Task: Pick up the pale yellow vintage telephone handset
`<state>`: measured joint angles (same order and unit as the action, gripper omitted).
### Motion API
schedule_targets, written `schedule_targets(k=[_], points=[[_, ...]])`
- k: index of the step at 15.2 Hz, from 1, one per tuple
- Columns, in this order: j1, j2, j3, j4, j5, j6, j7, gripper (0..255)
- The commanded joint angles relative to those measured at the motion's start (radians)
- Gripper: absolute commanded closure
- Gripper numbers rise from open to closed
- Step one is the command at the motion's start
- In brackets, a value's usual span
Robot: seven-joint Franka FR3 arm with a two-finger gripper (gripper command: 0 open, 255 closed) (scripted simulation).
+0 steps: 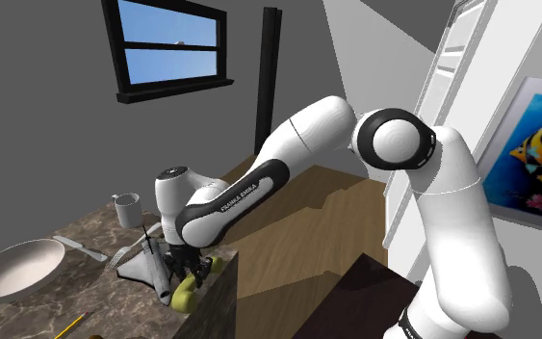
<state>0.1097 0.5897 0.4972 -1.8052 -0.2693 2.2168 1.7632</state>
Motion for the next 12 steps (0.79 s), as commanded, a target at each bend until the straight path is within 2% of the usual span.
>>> schedule_targets(k=[1, 12], points=[[-0.004, -0.017, 0.007, 0.007, 0.010, -0.023, -0.005, 255], [-0.024, -0.091, 0.035, 0.029, 0.050, -0.112, -0.025, 255]])
